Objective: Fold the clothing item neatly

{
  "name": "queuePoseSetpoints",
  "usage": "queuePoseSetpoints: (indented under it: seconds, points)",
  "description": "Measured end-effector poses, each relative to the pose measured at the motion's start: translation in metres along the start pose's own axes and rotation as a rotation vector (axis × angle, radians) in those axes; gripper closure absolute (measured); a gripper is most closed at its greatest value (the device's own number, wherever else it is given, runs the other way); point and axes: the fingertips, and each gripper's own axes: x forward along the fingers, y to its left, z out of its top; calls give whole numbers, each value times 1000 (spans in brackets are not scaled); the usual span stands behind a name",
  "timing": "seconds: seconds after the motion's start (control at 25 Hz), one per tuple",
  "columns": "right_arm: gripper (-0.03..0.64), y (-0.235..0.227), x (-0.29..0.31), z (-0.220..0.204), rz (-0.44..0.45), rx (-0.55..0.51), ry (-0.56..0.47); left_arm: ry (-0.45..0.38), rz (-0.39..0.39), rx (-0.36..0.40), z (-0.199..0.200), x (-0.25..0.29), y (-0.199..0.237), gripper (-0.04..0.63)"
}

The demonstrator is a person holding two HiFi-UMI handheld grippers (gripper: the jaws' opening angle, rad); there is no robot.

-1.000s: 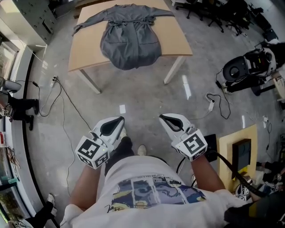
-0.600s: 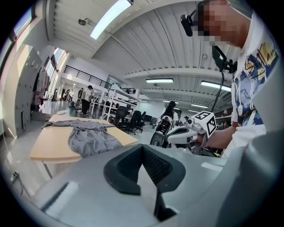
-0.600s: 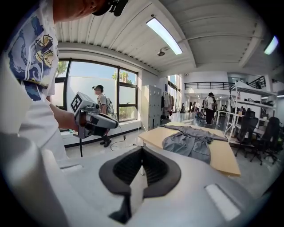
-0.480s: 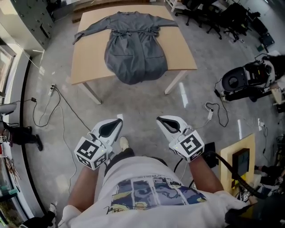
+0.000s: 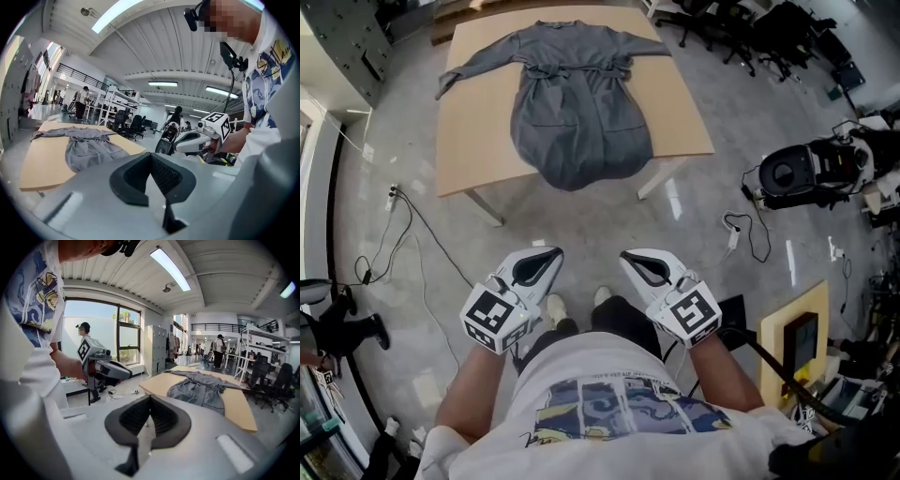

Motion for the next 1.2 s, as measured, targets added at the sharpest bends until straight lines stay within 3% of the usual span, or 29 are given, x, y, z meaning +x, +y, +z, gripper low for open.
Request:
queuePoseSetpoints:
  seconds: [0.32, 0.52, 0.76, 1.0, 1.2]
  points:
    - [614, -78, 28, 0, 20, 26, -9, 15, 22, -25, 21, 61, 34, 594]
    - [614, -138, 37, 6, 57, 12, -45, 51, 51, 4, 40, 110, 45, 594]
    - [614, -198, 45, -3, 102, -22, -56, 33, 106, 32, 61, 160, 58, 594]
    - [614, -235, 65, 0, 109, -28, -53, 30, 134, 22, 71, 178, 85, 594]
    - [614, -267, 94, 16, 55, 22, -70, 22, 123, 27, 83, 178, 126, 594]
